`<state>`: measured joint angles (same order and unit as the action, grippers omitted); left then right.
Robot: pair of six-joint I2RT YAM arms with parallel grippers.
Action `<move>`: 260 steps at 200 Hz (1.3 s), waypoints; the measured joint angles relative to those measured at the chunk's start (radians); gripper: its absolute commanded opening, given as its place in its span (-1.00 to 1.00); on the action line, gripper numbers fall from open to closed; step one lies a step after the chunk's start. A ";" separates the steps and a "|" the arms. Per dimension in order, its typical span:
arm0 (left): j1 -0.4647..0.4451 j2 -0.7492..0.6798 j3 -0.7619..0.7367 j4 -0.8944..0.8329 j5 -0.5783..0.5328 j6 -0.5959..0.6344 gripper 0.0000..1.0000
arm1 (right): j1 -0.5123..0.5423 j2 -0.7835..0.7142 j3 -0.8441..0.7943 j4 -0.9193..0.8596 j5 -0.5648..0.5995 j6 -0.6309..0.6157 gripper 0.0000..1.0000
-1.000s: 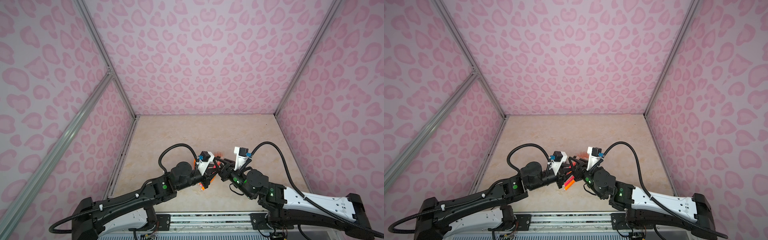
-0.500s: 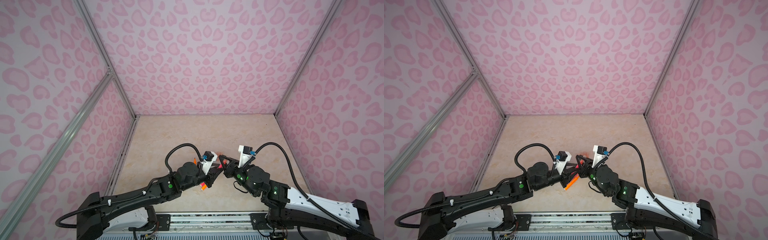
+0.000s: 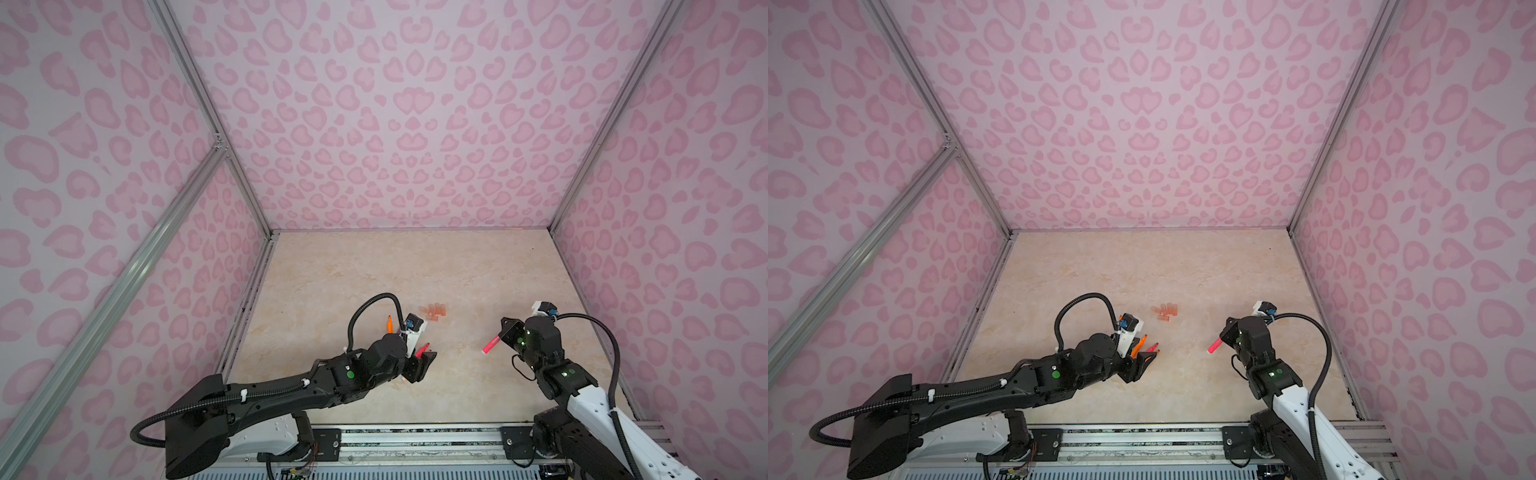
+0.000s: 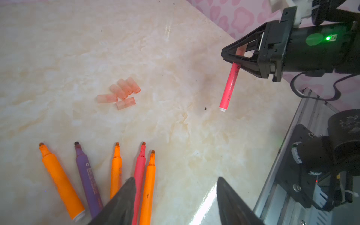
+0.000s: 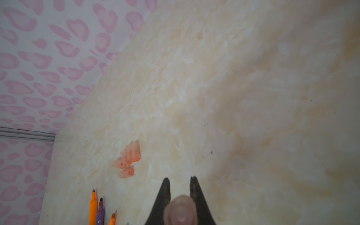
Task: Insert the pens into the pen caps
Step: 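Open the left gripper while the right gripper pulls the capped marker away, then lower the capped marker with the right gripper while the left reaches for markers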
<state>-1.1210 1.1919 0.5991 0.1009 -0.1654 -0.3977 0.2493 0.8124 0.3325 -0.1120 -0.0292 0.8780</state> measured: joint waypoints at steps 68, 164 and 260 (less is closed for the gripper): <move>-0.061 0.036 -0.013 -0.077 -0.047 -0.039 0.27 | -0.140 0.180 -0.058 0.144 -0.209 0.002 -1.00; -0.135 0.206 0.035 -0.113 -0.176 -0.079 0.21 | -0.166 0.335 -0.060 0.267 -0.248 0.039 -0.70; -0.136 0.278 0.048 -0.132 -0.201 -0.094 0.12 | -0.169 0.294 -0.062 0.235 -0.183 0.027 -0.38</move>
<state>-1.2568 1.4696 0.6476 -0.0311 -0.3668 -0.4919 0.0803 1.1069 0.2703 0.1226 -0.2119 0.9054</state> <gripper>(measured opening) 0.565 0.281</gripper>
